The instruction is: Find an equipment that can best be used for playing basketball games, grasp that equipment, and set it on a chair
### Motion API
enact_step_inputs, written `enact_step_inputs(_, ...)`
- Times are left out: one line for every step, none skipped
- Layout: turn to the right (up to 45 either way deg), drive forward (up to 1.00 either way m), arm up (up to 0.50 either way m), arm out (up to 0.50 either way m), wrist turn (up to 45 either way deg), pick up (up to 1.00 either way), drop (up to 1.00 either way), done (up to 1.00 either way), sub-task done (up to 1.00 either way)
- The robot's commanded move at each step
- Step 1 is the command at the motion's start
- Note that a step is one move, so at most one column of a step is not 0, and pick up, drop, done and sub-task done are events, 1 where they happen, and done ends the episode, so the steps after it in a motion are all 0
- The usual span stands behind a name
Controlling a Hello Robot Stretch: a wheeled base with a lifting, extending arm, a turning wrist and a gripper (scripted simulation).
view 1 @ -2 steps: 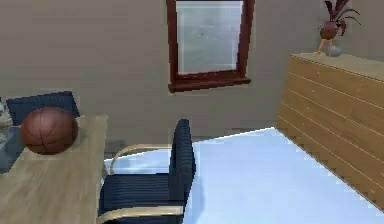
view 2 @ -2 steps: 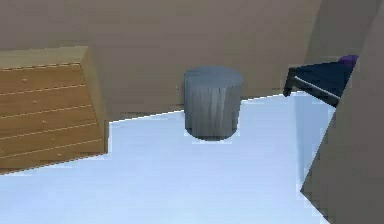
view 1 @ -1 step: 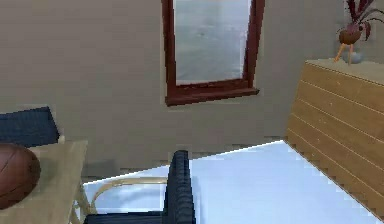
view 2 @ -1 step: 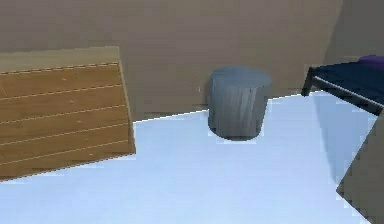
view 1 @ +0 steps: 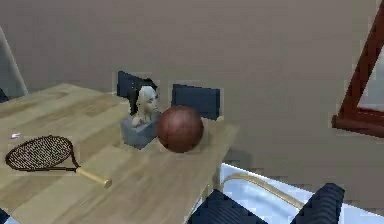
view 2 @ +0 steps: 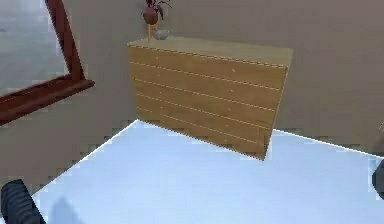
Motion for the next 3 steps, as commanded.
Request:
enact_step_inputs(-45.0, 0.00, 0.00, 0.00, 0.0, 0.00, 0.00, 0.00, 0.00)
enact_step_inputs(-45.0, 0.00, 0.00, 0.00, 0.0, 0.00, 0.00, 0.00, 0.00)
enact_step_inputs(0.0, 0.00, 0.50, 0.00, 0.0, 0.00, 0.00, 0.00, 0.00)
